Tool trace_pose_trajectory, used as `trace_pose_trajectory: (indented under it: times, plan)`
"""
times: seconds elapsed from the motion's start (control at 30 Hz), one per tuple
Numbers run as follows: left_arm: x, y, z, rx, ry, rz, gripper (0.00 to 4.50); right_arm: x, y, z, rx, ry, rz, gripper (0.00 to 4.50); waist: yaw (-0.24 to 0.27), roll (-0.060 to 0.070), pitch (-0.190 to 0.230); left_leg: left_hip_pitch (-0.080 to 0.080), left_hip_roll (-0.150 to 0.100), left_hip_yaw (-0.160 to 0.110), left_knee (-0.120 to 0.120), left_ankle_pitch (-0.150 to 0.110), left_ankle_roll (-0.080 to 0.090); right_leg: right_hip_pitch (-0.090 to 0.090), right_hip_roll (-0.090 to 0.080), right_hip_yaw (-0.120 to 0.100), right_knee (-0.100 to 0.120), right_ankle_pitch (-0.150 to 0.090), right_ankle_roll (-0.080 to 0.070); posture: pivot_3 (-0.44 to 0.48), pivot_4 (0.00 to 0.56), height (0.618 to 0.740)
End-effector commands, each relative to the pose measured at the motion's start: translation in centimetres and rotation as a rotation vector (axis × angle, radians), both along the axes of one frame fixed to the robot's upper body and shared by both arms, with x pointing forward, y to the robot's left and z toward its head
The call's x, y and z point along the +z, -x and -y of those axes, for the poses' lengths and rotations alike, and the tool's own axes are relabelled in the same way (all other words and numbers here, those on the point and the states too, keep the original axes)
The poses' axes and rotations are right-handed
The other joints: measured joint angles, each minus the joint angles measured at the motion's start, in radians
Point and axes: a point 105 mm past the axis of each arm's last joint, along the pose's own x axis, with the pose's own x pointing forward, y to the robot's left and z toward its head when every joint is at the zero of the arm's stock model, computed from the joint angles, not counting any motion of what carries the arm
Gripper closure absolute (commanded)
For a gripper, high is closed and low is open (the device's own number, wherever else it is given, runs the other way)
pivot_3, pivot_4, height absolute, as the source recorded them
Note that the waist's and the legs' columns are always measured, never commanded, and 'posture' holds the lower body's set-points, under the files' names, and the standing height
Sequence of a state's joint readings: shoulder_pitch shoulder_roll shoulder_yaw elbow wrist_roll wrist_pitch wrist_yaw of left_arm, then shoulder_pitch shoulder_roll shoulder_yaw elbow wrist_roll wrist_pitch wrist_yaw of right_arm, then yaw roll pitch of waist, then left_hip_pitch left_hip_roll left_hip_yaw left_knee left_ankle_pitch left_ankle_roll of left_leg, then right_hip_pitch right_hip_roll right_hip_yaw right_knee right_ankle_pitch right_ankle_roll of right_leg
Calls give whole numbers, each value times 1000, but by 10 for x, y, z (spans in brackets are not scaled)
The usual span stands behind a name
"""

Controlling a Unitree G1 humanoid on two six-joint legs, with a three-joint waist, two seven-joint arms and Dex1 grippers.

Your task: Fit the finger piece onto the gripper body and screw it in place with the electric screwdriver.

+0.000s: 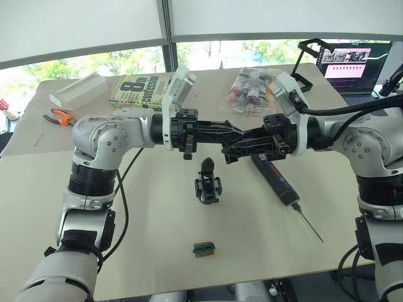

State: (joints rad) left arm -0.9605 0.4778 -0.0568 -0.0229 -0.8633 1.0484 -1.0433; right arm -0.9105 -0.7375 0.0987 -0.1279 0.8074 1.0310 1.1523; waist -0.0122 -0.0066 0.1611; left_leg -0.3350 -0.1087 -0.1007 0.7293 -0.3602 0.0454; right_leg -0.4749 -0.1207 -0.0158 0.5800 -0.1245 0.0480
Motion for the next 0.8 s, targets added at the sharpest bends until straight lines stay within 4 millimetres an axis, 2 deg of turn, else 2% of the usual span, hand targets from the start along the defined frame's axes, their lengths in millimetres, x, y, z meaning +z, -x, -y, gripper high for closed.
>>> trace_pose_trajectory:
  times: [0.03,0.1,0.2,0.23,0.43,0.5,0.53,0.63,0.73,0.77,0.8]
  plan:
    - [8,4,-1,-14,20,44,4423,18,2,3,0,-34,59,3272,0,0,0,0,0,0,0,0,0,0,0,0,0,0,0,0,150,738]
    - [9,4,-1,-14,21,46,4423,17,2,3,2,-28,62,3272,0,0,0,0,0,0,0,0,0,0,0,0,0,0,0,0,150,738]
    - [9,4,0,-13,22,46,4423,15,2,2,1,-23,67,4022,0,0,0,0,0,0,0,0,0,0,0,0,0,0,0,0,150,738]
    - [9,3,0,-12,22,46,4424,15,2,2,-1,-24,68,4117,0,0,0,0,0,0,0,0,0,0,0,0,0,0,0,0,150,738]
    - [3,1,-3,8,-7,62,4424,16,2,1,-1,-37,73,4116,0,0,0,0,0,0,0,0,0,0,0,0,0,0,0,0,150,738]
    - [4,2,-7,-6,-8,108,3385,17,2,0,1,-48,92,4116,0,0,0,0,0,0,0,0,0,0,0,0,0,0,0,0,150,738]
    - [7,4,-10,-24,-1,135,3118,17,2,-1,2,-53,106,4116,-1,0,0,0,0,0,1,0,0,0,0,0,0,0,0,0,150,738]
    - [15,0,-24,0,-19,199,1772,20,2,-4,15,-95,178,4116,-3,0,0,0,0,0,0,0,0,0,1,0,0,1,0,0,150,738]
    - [4,3,-51,2,-118,275,259,16,6,-9,47,-134,241,4116,-6,0,0,0,1,1,0,0,0,-1,1,0,0,1,-1,0,150,738]
    - [-1,4,-59,8,-150,285,4,15,9,-10,62,-146,257,4116,-7,0,0,0,1,1,0,0,-1,-1,1,0,0,1,-1,0,150,738]
    - [-5,4,-67,20,-175,297,0,14,11,-11,75,-160,267,4116,-9,1,0,0,1,1,0,0,-1,-1,1,0,0,1,-1,0,150,738]
